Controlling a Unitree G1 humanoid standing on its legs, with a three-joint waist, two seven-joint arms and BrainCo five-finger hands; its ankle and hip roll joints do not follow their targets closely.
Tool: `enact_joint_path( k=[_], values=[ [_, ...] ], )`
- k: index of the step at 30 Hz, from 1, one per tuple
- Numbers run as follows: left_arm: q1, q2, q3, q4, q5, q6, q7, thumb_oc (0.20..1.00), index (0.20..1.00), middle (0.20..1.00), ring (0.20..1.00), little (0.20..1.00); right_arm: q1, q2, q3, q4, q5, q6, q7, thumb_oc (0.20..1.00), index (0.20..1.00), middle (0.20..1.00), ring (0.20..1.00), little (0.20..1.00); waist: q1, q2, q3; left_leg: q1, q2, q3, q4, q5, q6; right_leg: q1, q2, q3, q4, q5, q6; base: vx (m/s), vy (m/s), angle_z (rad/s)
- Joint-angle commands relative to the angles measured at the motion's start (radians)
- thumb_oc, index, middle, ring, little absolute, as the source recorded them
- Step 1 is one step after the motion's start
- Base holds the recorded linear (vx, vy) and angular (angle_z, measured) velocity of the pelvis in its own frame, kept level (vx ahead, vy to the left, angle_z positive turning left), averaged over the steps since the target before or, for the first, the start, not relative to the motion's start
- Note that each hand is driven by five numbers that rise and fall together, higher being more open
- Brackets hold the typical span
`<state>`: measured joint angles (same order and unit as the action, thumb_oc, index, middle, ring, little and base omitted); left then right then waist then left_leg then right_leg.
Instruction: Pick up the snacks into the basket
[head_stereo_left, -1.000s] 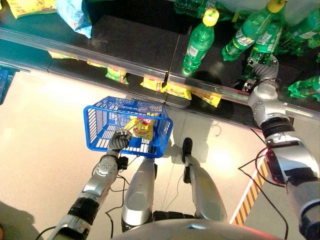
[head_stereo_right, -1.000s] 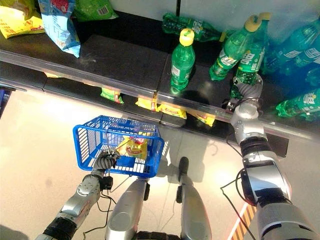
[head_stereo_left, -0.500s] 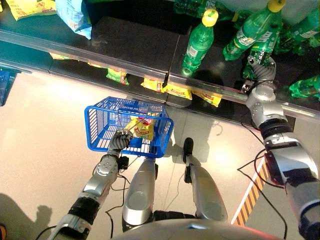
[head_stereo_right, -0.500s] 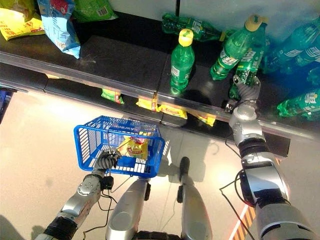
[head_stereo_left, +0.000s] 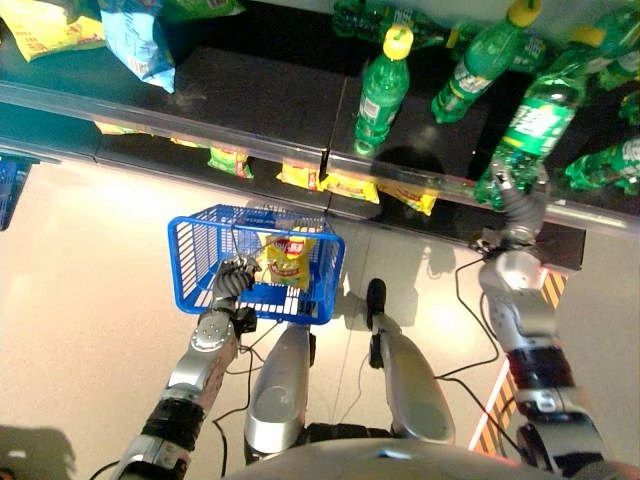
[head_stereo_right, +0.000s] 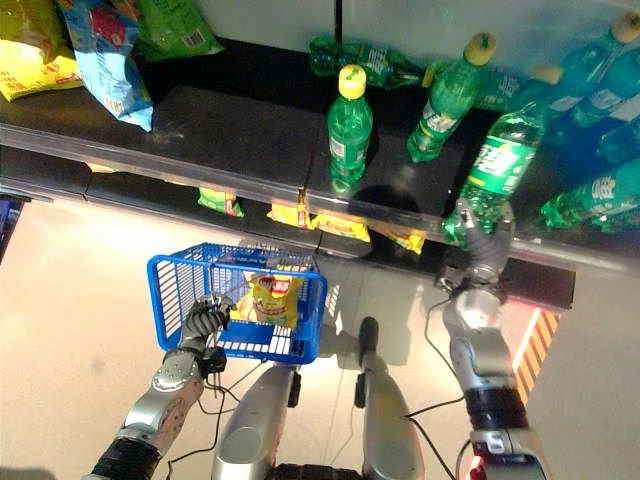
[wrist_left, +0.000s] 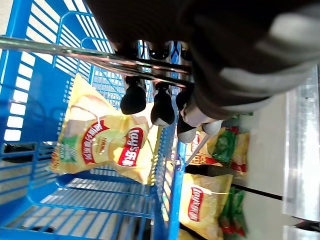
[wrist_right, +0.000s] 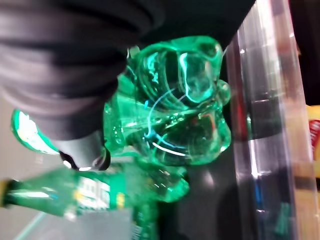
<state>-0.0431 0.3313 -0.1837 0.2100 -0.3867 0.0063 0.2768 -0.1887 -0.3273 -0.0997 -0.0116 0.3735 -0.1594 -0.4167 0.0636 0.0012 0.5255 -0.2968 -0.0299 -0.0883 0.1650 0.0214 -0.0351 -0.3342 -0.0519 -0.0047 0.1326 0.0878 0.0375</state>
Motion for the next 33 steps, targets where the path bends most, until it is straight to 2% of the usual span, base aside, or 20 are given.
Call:
enact_joint_path(
  k=[1,5,7,8,9,11,14,18,21,24,31,33],
  values=[
    [0.001,0.007,0.086,-0.183,-0.028,-0.105,0.022,0.200,0.200,0.200,0.200,0.200,0.077,-0.030,-0.044,-0.167,-0.011,-0.127,0.135,0.200,0.200,0.200,0.200,0.200,-0.039,-0.044,-0.068,-0.091,-0.050,0.002,0.113,-0.064,0.037,-0.012,-0.028,-0.007,0.075,-0.072,0.072,-0.04,0.014,0.02],
    [-0.038,-0.008,0.096,-0.203,-0.024,-0.118,0.035,0.200,0.200,0.200,0.200,0.200,0.161,-0.047,0.030,-0.080,-0.056,-0.084,0.186,0.200,0.200,0.200,0.200,0.200,-0.056,-0.054,-0.044,-0.127,-0.049,0.010,0.114,-0.046,0.034,-0.050,-0.026,-0.004,0.077,-0.056,0.070,-0.05,0.009,-0.07],
    [-0.090,-0.017,0.099,-0.214,-0.020,-0.129,0.035,0.200,0.200,0.200,0.200,0.200,0.196,-0.090,0.089,0.006,-0.190,-0.036,0.209,0.200,0.200,0.200,0.200,0.200,-0.066,-0.057,-0.016,-0.152,-0.048,0.012,0.122,-0.043,0.033,-0.079,-0.022,-0.003,0.087,-0.057,0.069,-0.06,0.000,-0.06],
    [-0.091,-0.016,0.100,-0.213,-0.020,-0.129,0.035,0.200,0.200,0.200,0.200,0.200,0.195,-0.090,0.089,0.007,-0.190,-0.036,0.209,0.200,0.200,0.200,0.200,0.200,-0.067,-0.058,-0.018,-0.156,-0.049,0.012,0.119,-0.037,0.033,-0.083,-0.023,-0.003,0.085,-0.052,0.069,-0.08,-0.007,-0.09],
    [-0.137,-0.009,0.091,-0.215,-0.014,-0.142,0.034,0.200,0.200,0.200,0.200,0.200,0.191,-0.134,0.148,0.112,-0.270,-0.012,0.228,0.200,0.200,0.200,0.200,0.200,-0.070,-0.061,-0.006,-0.181,-0.048,0.015,0.125,-0.034,0.031,-0.111,-0.022,-0.005,0.095,-0.052,0.069,-0.06,-0.014,-0.06],
    [-0.182,-0.002,0.069,-0.215,-0.007,-0.150,0.027,0.200,0.200,0.200,0.200,0.200,0.174,-0.187,0.194,0.192,-0.373,0.004,0.232,0.200,0.200,0.200,0.200,0.200,-0.071,-0.058,-0.005,-0.220,-0.050,0.013,0.130,-0.029,0.029,-0.152,-0.025,-0.011,0.103,-0.050,0.068,-0.07,-0.033,0.01],
    [-0.268,0.020,0.004,-0.230,-0.014,-0.163,0.018,0.200,0.200,0.200,0.200,0.200,0.037,-0.250,0.336,0.335,-0.486,0.025,0.218,0.200,0.200,0.200,0.200,0.200,-0.062,-0.045,-0.005,-0.292,-0.056,0.005,0.140,-0.015,0.025,-0.231,-0.026,-0.019,0.125,-0.042,0.067,-0.07,-0.029,0.02],
    [-0.369,0.032,-0.097,-0.243,-0.025,-0.179,0.019,0.200,0.200,0.200,0.200,0.200,-0.213,-0.283,0.550,0.496,-0.600,0.051,0.192,0.200,0.200,0.200,0.200,0.200,-0.036,-0.024,-0.005,-0.373,-0.063,0.001,0.156,0.001,0.022,-0.312,-0.031,-0.030,0.147,-0.033,0.067,-0.05,-0.037,0.04],
    [-0.443,0.016,-0.174,-0.257,-0.046,-0.186,0.013,0.200,0.200,0.200,0.200,0.200,-0.369,-0.257,0.688,0.628,-0.650,0.073,0.209,0.200,0.200,0.200,0.200,0.200,-0.020,-0.007,-0.005,-0.429,-0.072,-0.006,0.170,0.009,0.020,-0.370,-0.031,-0.035,0.166,-0.029,0.065,-0.04,-0.042,0.03],
    [-0.487,-0.020,-0.238,-0.265,-0.061,-0.187,0.010,0.200,0.200,0.200,0.200,0.200,-0.468,-0.214,0.773,0.726,-0.684,0.090,0.222,0.200,0.200,0.200,0.200,0.200,-0.002,0.009,-0.005,-0.468,-0.077,-0.013,0.174,0.017,0.019,-0.413,-0.032,-0.043,0.182,-0.030,0.063,-0.04,-0.052,0.12],
    [-0.554,-0.100,-0.330,-0.262,-0.092,-0.180,0.016,0.200,0.200,0.200,0.200,0.200,-0.618,-0.118,0.815,0.891,-0.646,0.136,0.194,0.200,0.200,0.200,0.200,0.200,0.025,0.028,-0.005,-0.534,-0.087,-0.025,0.174,0.028,0.023,-0.481,-0.034,-0.056,0.192,-0.023,0.061,-0.01,-0.026,0.15],
    [-0.569,-0.119,-0.347,-0.259,-0.102,-0.174,0.018,0.200,0.200,0.200,0.200,0.200,-0.645,-0.094,0.796,0.926,-0.609,0.148,0.175,0.200,0.200,0.200,0.200,0.200,0.031,0.035,-0.005,-0.545,-0.090,-0.029,0.170,0.033,0.023,-0.495,-0.035,-0.060,0.193,-0.023,0.061,0.00,-0.023,0.11]
  ],
)
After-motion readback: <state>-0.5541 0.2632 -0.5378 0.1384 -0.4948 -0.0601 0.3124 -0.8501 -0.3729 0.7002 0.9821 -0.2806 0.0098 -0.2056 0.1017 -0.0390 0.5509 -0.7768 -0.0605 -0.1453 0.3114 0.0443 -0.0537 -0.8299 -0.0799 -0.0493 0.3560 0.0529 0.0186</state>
